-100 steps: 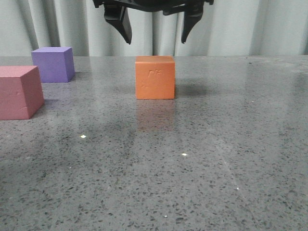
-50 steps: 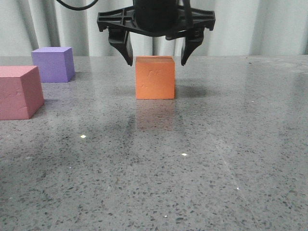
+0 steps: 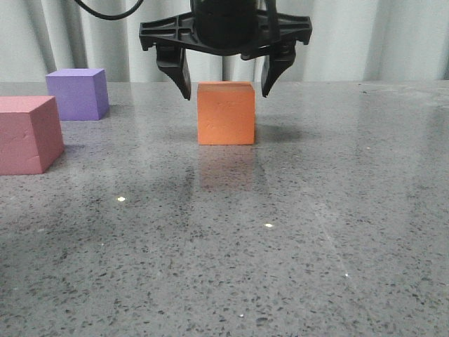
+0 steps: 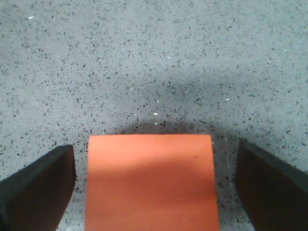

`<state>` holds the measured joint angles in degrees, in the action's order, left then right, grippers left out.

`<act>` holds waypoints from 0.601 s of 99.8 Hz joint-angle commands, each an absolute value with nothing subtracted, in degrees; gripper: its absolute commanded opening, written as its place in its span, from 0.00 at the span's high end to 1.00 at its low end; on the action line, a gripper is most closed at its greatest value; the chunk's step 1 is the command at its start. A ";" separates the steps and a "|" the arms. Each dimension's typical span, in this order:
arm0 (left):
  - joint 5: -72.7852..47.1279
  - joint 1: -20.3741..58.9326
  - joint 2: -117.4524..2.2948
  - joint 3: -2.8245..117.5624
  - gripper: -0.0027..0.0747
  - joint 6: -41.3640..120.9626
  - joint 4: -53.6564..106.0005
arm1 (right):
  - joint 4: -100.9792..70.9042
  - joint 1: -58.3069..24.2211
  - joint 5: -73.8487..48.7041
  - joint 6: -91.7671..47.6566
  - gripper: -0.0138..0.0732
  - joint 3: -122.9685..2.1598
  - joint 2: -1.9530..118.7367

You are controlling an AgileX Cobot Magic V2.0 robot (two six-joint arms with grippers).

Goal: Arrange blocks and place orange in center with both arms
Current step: 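Lower the left gripper around the orange cube and close it, then lift the orange cube and carry it toward the purple cube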

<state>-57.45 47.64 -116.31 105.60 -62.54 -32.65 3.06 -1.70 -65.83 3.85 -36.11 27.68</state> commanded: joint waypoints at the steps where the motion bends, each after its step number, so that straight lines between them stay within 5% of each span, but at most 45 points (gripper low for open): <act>1: -56.67 47.83 -113.34 107.22 0.15 -63.06 -34.23 | 3.61 -1.71 -62.66 3.38 0.92 -37.38 27.83; 44: -57.72 47.83 -114.17 107.22 0.16 -62.95 -33.63 | 3.61 -1.71 -62.58 3.38 0.92 -37.38 27.83; 60: -57.72 47.83 -114.17 107.22 0.33 -62.84 -32.51 | 3.61 -1.71 -62.58 3.38 0.92 -37.38 27.83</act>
